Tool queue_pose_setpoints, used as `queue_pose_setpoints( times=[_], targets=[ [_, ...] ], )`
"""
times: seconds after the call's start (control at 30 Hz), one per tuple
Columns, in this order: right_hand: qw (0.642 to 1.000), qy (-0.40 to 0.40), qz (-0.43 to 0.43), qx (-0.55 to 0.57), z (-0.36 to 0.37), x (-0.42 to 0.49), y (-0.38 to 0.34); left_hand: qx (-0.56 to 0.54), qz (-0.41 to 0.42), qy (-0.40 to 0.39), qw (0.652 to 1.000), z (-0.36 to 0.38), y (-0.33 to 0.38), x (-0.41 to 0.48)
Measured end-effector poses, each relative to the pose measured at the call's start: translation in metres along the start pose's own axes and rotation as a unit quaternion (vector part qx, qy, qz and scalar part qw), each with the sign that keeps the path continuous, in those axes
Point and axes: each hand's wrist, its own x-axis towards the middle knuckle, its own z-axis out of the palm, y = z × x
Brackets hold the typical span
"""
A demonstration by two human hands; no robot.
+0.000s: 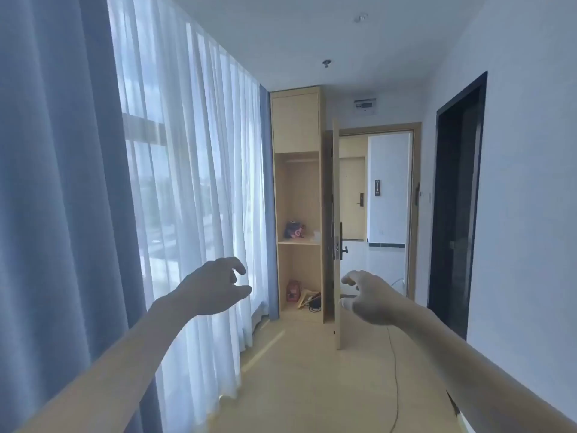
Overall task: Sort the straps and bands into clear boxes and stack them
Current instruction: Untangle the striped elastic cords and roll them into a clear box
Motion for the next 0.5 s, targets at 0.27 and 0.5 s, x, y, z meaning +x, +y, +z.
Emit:
queue_pose_setpoints(
  times=[0.27,0.5],
  targets=[
    [1.0,0.01,-0.015,0.0,-0.003,0.118,0.071,-0.027,-0.025,-0.033,0.999,0.068,-0.009,0.129],
    [0.999,0.026,-0.021,0.007,-0.033,0.239,0.135,-0.057,-0.037,-0.008,0.998,0.101,0.008,0.259]
  ],
)
